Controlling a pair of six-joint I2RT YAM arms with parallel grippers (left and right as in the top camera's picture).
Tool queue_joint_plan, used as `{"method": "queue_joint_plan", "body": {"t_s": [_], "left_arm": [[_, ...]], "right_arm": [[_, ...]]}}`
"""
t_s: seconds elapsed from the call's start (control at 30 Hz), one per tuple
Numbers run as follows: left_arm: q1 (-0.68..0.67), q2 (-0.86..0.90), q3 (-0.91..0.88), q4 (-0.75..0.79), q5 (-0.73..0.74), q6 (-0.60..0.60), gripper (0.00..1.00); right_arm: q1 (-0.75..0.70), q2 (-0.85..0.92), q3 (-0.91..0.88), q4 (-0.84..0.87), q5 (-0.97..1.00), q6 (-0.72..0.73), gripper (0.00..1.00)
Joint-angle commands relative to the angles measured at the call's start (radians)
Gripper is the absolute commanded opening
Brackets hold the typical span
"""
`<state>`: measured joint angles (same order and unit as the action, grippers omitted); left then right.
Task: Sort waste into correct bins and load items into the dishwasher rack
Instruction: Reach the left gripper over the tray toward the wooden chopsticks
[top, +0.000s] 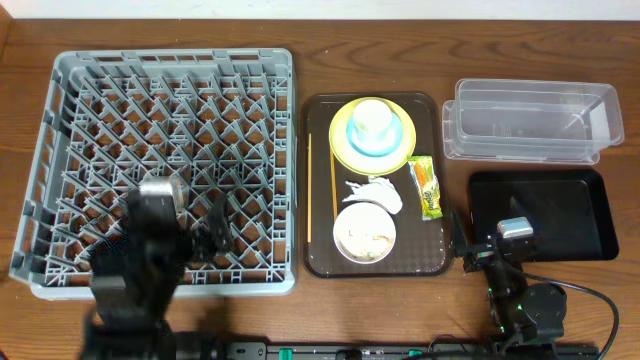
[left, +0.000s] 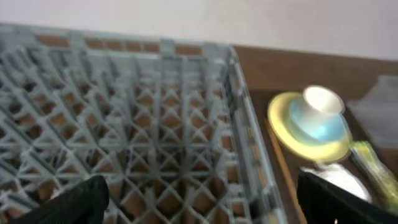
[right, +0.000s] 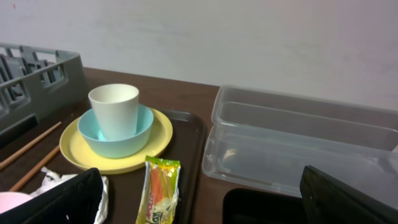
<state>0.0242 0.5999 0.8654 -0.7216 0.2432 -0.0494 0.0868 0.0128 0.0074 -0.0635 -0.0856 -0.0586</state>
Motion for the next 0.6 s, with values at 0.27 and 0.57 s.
{"method": "queue_joint_plan", "body": {"t_s": [0.27,0.57], "left_arm": [[-0.003,0.478,0.562,-0.349,0.245,-0.036,0.97],[-0.09,0.576,0.548,-0.427,0.303,-0.107,0.19]], "right_arm": [[-0.014,-0.002,-0.002,-0.005,0.007,0.013,0.99],[-0.014,-0.002,-0.002,-0.005,0.007,0.013,0.99]]}}
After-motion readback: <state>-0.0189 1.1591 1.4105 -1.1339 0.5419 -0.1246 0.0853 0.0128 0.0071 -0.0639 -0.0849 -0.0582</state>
